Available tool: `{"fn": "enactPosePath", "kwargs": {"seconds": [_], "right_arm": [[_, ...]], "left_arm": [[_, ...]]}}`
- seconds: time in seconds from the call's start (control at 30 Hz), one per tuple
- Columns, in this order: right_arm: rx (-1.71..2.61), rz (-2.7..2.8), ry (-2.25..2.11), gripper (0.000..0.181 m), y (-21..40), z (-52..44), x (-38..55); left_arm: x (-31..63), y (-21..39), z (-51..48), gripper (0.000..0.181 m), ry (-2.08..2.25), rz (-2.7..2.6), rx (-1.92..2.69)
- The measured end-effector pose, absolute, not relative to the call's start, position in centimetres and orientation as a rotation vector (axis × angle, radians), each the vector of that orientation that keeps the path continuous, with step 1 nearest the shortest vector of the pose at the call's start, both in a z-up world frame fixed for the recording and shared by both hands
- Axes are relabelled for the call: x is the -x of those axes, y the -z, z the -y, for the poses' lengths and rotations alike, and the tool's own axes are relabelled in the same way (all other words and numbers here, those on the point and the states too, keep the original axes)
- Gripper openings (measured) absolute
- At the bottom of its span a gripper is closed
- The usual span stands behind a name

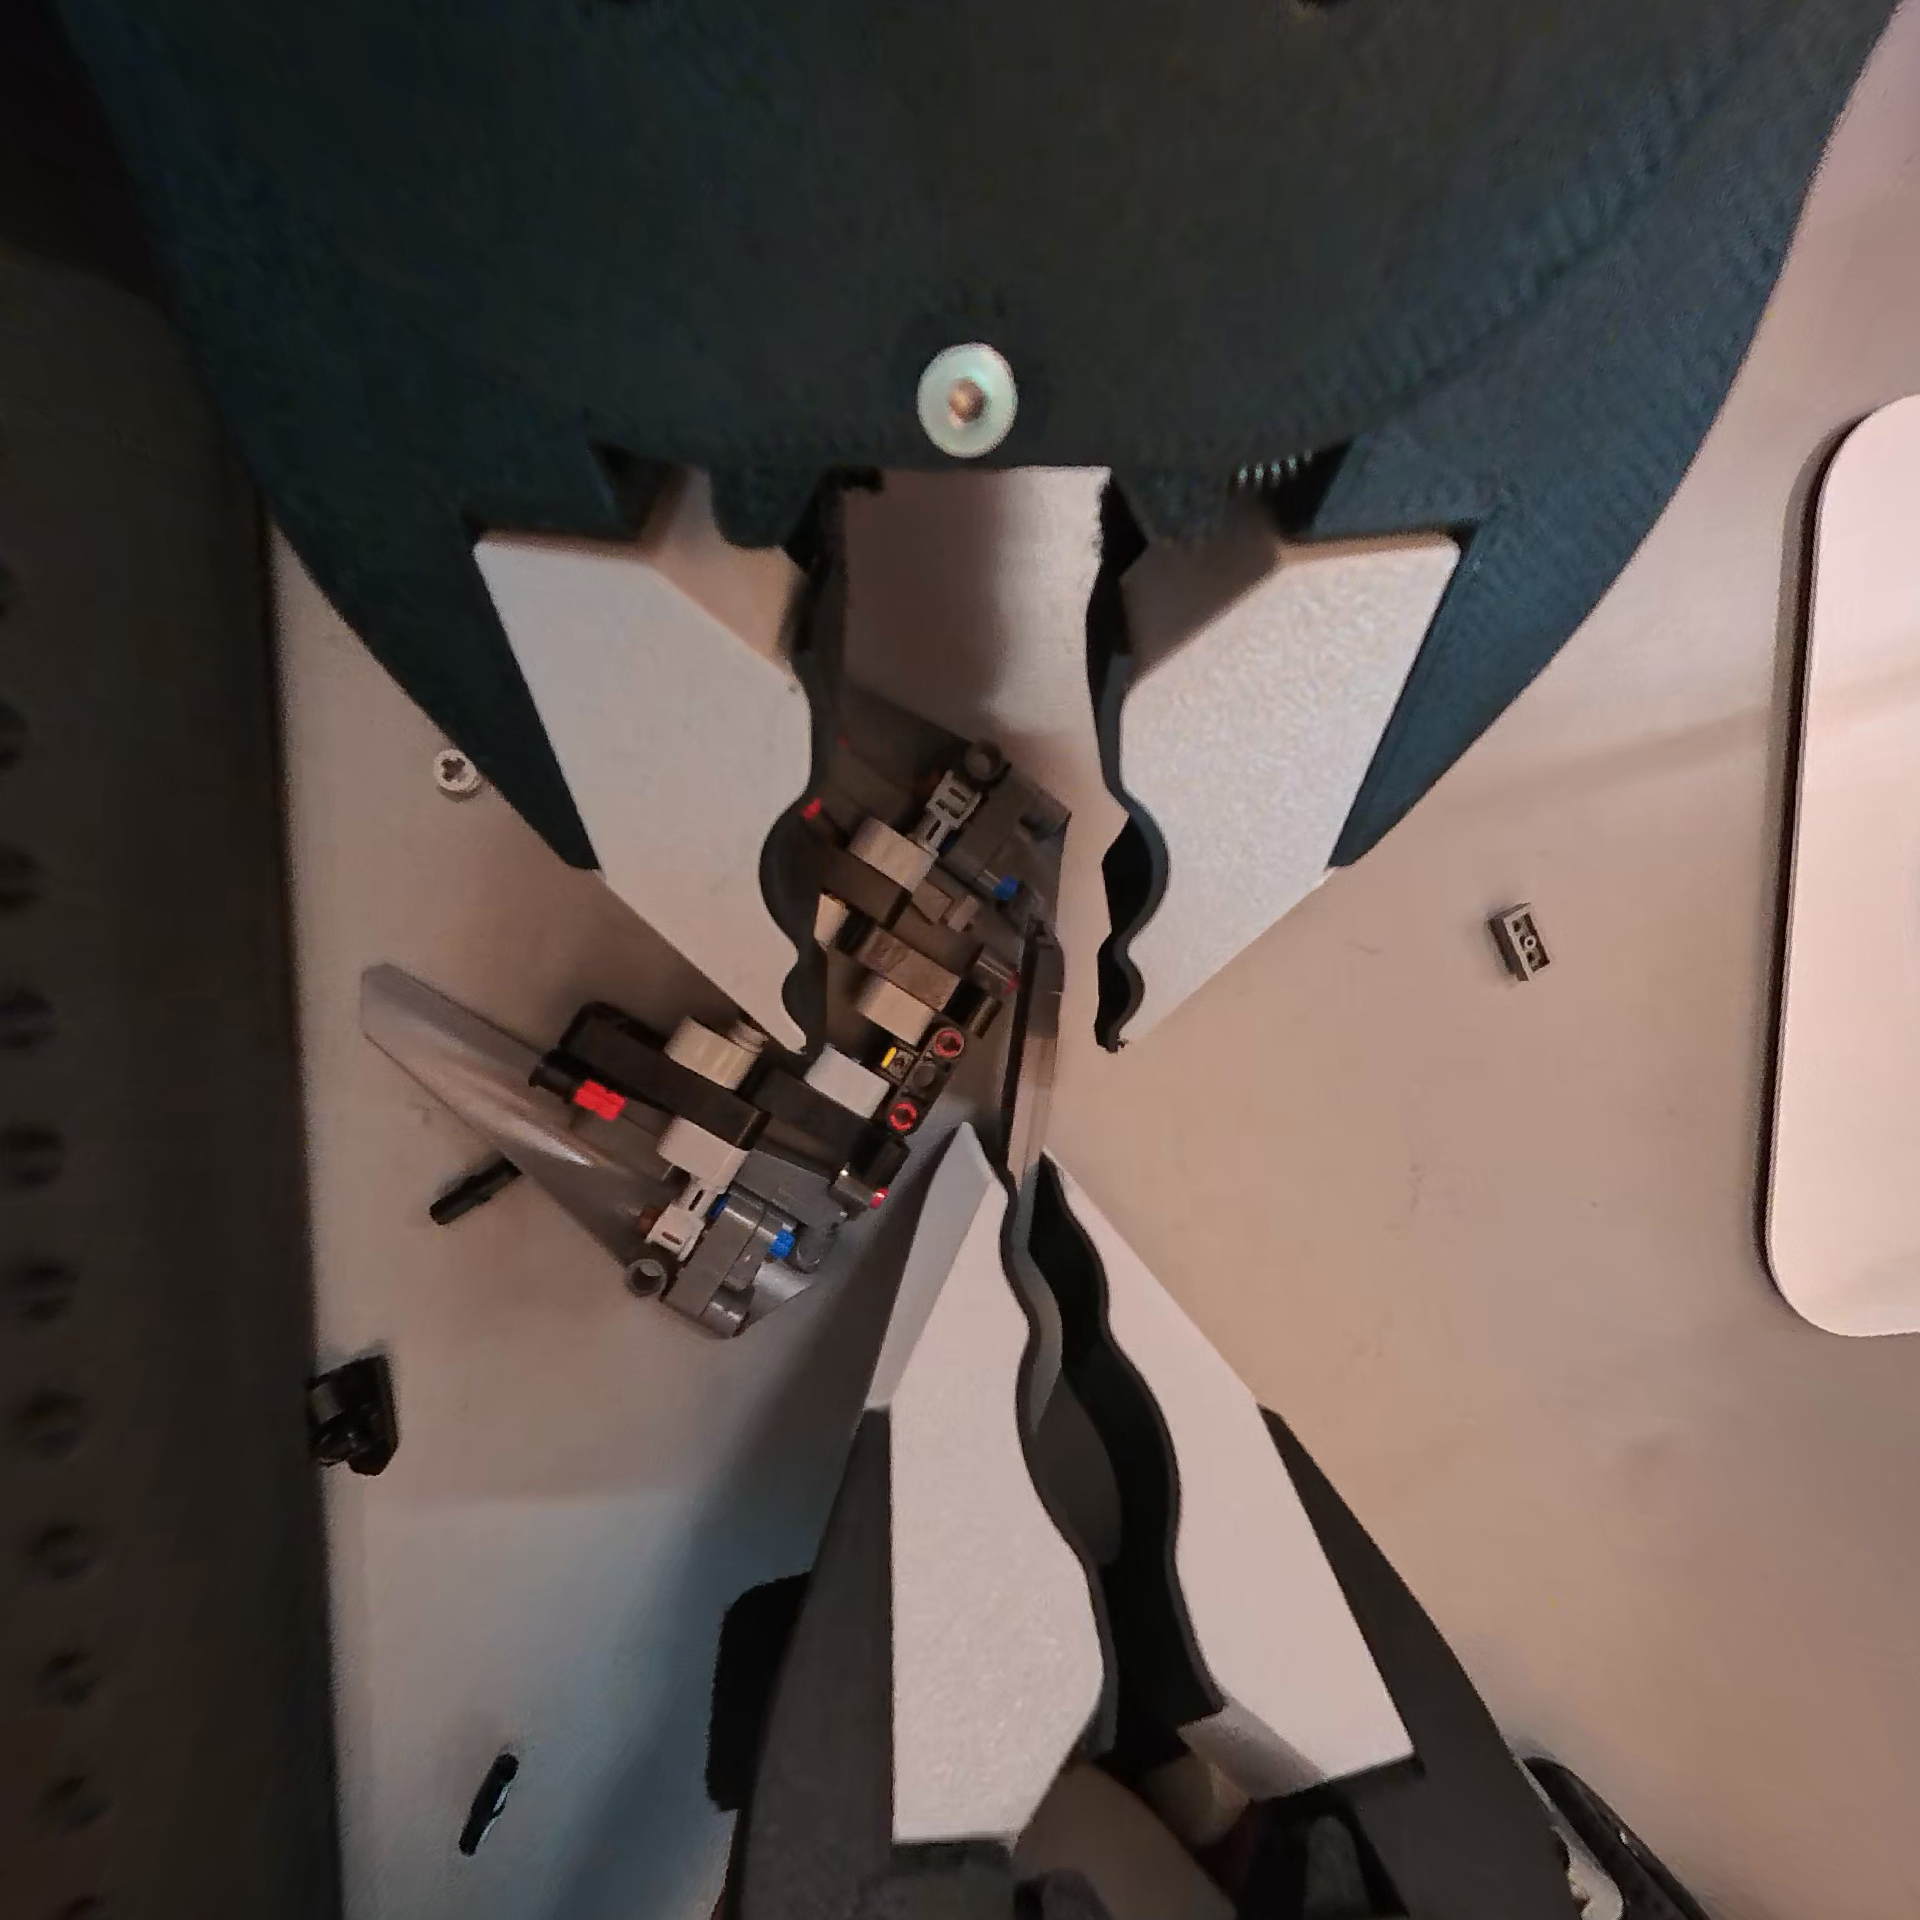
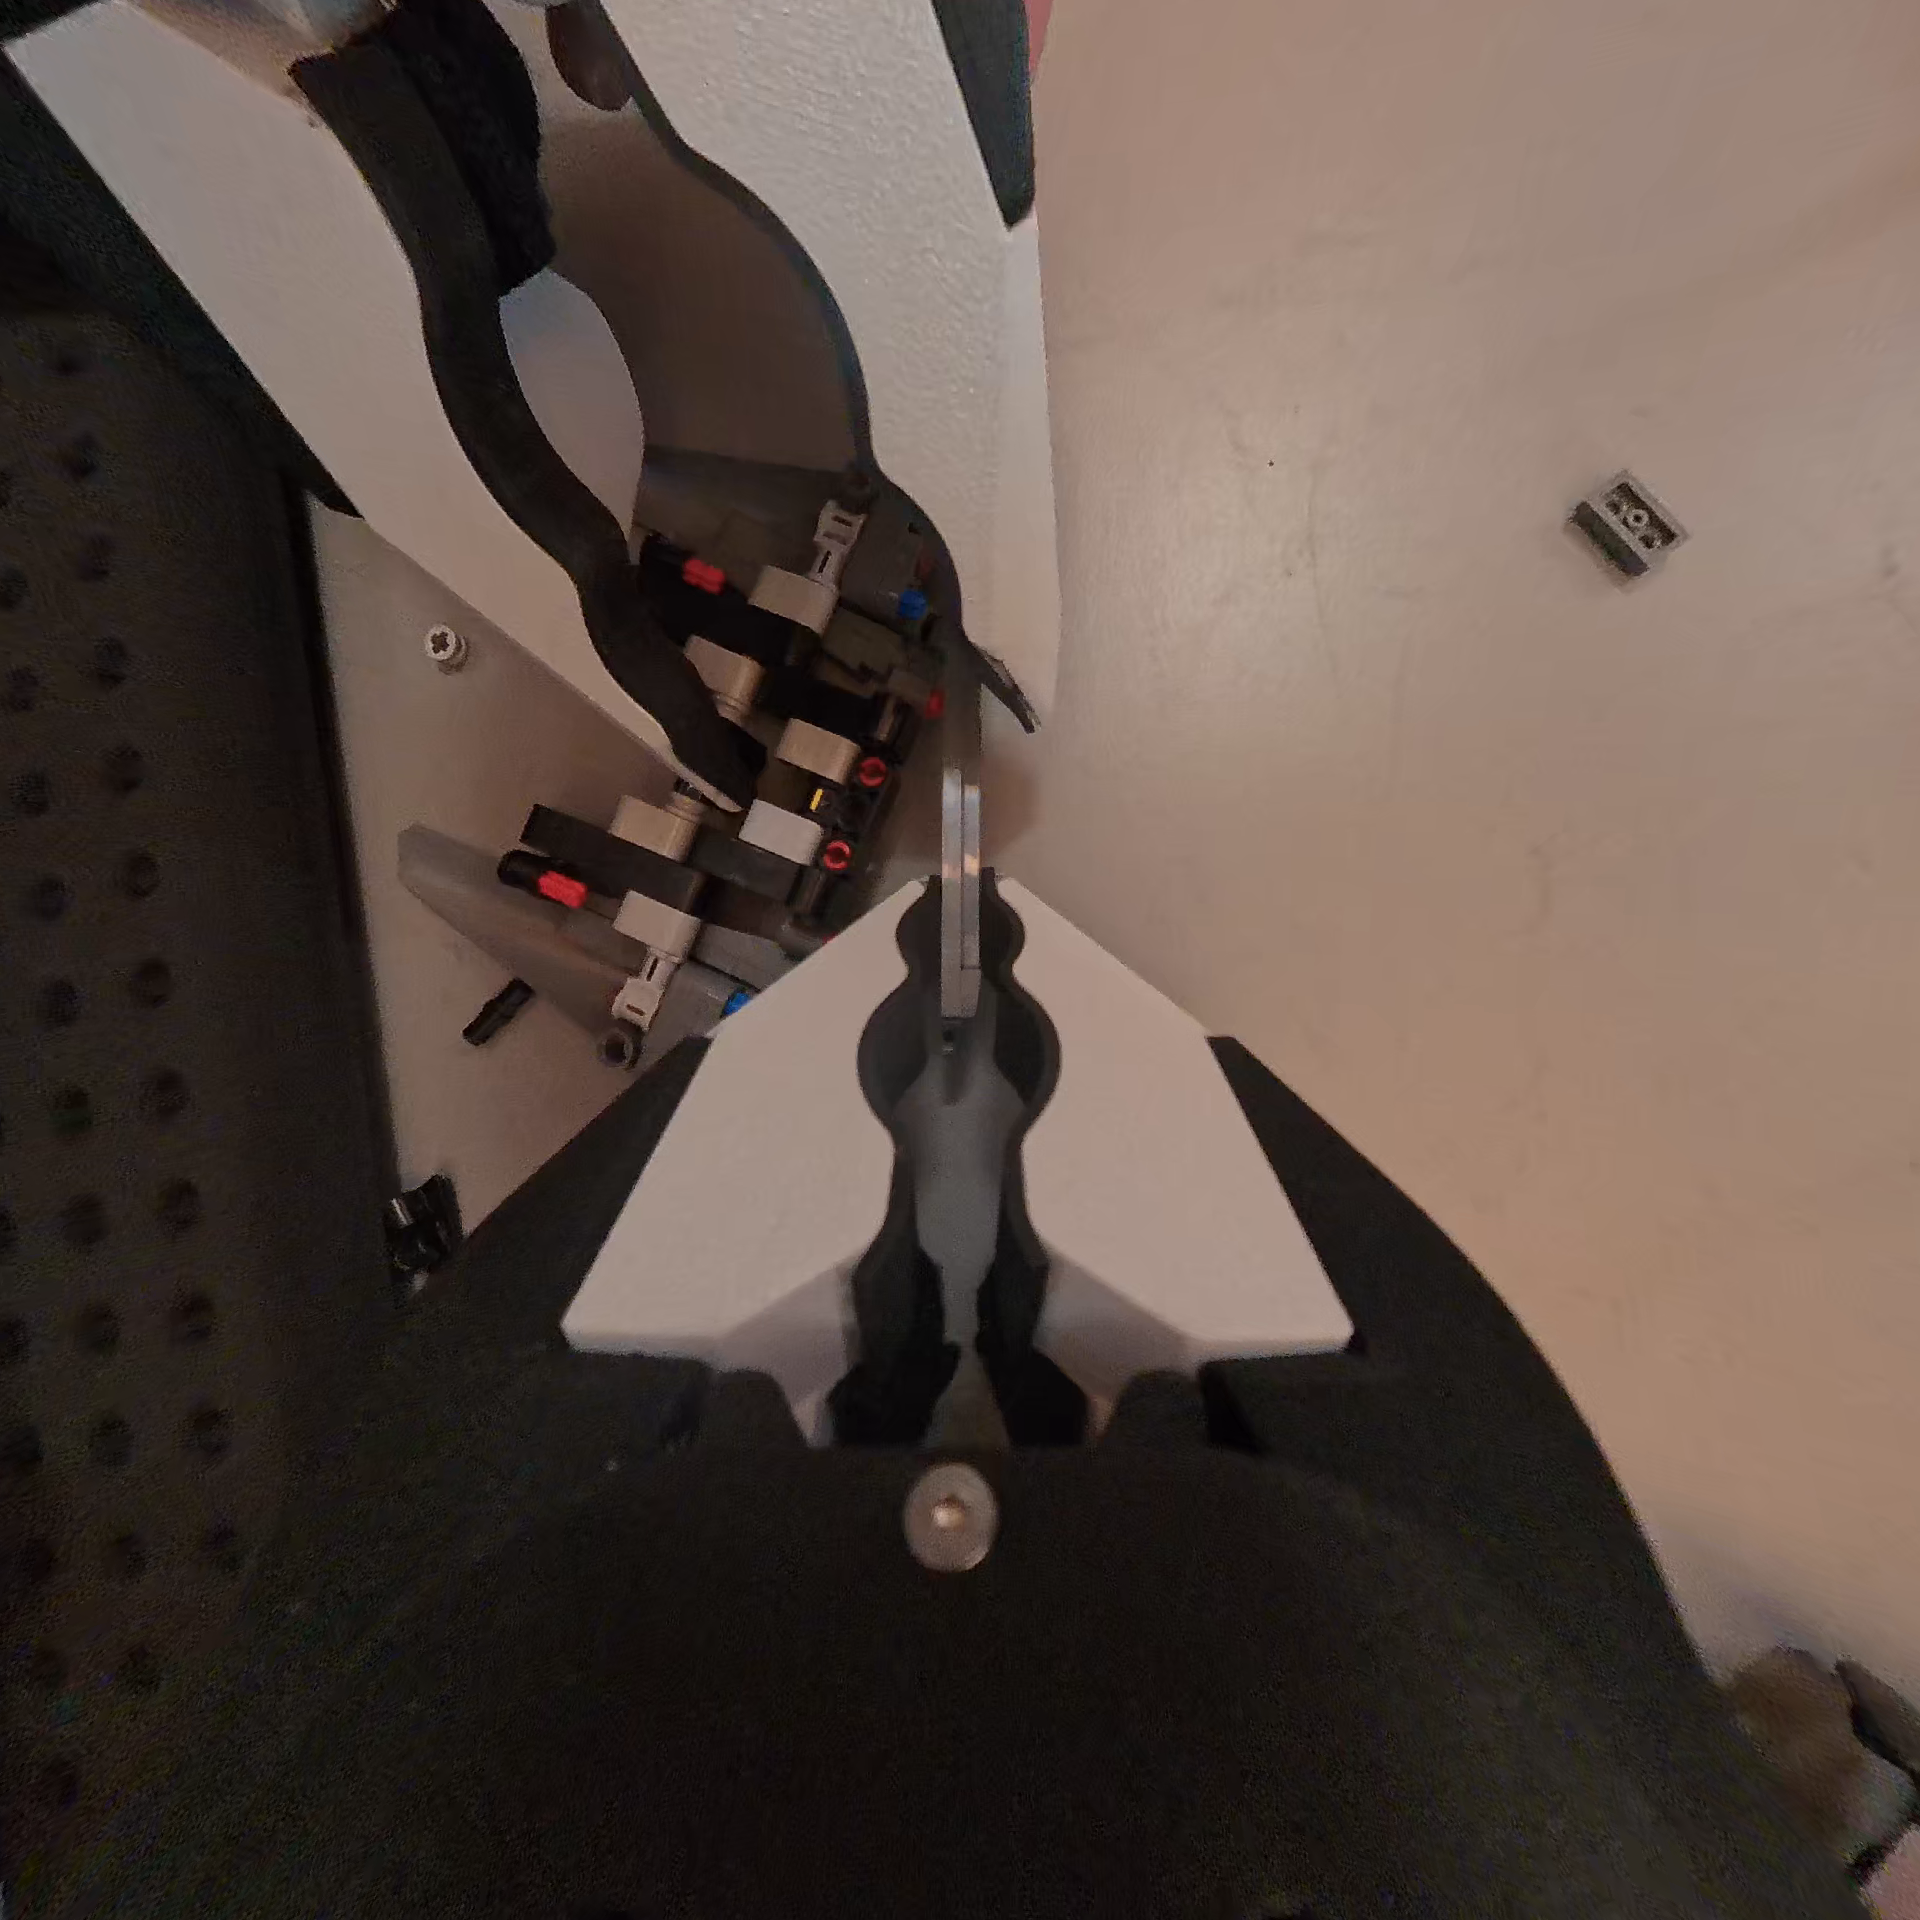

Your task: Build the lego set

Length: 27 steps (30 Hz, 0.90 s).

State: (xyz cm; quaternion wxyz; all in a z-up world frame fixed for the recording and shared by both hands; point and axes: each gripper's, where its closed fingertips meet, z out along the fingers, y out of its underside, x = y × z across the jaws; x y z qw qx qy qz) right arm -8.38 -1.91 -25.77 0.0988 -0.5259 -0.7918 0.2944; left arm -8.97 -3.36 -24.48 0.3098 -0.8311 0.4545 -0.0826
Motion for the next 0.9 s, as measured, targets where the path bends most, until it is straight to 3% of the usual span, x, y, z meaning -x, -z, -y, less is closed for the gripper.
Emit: {"fn": "enactPosePath", "kwargs": {"seconds": [0.63, 0.9], "right_arm": [[1.536, 2.350, -0.865, 0.004, 25.77, 2.11, 8.50], [1.476, 2.358, -0.827, 0.004, 25.79, 1.97, 9.12]], "left_arm": [[8.97, 24.76, 3.68, 0.039, 0.271, -1.194, 2.218], [9.67, 24.61, 3.41, 0.050, 0.225, -1.162, 2.236]]}}
